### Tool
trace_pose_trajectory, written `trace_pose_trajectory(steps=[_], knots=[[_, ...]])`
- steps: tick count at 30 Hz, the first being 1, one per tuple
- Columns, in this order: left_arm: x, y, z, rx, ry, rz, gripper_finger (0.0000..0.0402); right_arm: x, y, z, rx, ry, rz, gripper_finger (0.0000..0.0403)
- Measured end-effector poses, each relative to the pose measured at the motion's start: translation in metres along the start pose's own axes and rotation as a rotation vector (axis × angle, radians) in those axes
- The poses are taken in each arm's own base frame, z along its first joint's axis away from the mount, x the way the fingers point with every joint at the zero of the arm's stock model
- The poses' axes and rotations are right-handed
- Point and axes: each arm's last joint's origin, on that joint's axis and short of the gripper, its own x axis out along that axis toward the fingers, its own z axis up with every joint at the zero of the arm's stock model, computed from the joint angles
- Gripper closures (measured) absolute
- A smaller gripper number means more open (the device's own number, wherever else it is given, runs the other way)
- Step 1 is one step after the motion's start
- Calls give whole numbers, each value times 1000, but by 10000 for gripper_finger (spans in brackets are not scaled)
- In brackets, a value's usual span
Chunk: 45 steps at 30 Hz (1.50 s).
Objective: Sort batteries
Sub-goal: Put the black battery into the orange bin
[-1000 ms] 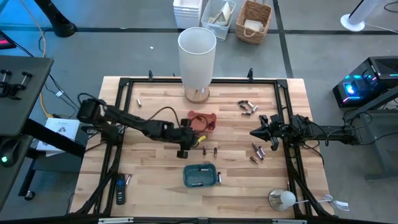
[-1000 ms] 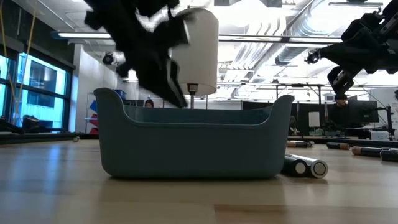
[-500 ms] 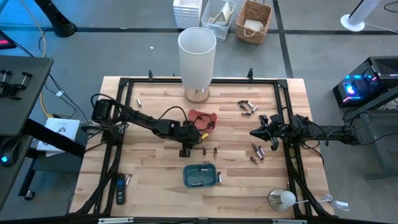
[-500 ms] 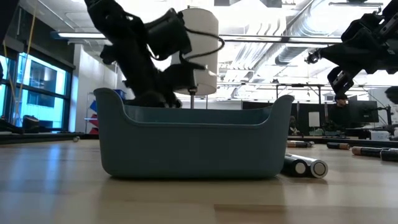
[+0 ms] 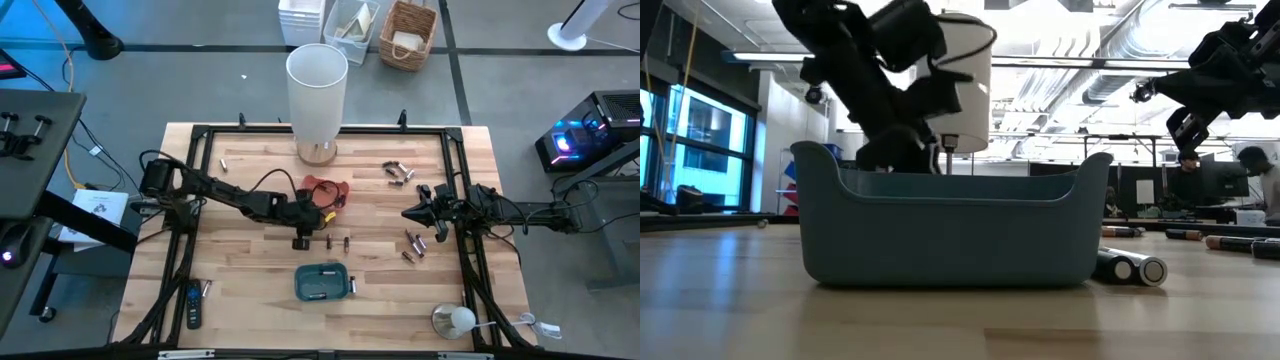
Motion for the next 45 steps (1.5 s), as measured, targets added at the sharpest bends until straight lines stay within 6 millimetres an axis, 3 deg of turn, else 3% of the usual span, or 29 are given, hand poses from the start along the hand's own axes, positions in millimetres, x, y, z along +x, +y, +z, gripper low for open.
trace_pose_trajectory(steps=[10, 15, 18, 22, 26, 29, 32, 34, 40, 42, 45], knots=[[23, 8, -17, -9, 97, -43, 281, 0, 0, 0, 0, 0, -1, 403], [22, -3, -16, -14, 92, -106, 284, 0, 0, 0, 0, 0, -1, 403], [19, -15, -15, -28, 99, -137, 307, 0, 0, 0, 0, 0, -1, 403], [17, -24, -18, -77, 141, -163, 369, 0, 0, 0, 0, 0, -1, 403], [10, -23, -12, -133, 120, -198, 369, 0, 0, 0, 0, 0, -1, 403], [-5, -10, 6, -143, 41, -190, 369, 0, 0, 0, 0, 1, -1, 403], [-34, 19, 40, -148, -173, -74, 369, 0, 0, 0, 0, 1, -1, 403], [-45, 39, 49, -165, -251, 20, 369, 0, 0, 0, 0, 1, -1, 403], [-31, 94, 31, -311, -211, 92, 369, 0, 0, 0, 0, 1, -1, 403], [-19, 103, 21, -359, -163, 50, 367, 0, 0, 0, 0, 1, -1, 403], [-9, 104, 15, -375, -136, 16, 326, 0, 0, 0, 0, 1, -1, 403]])
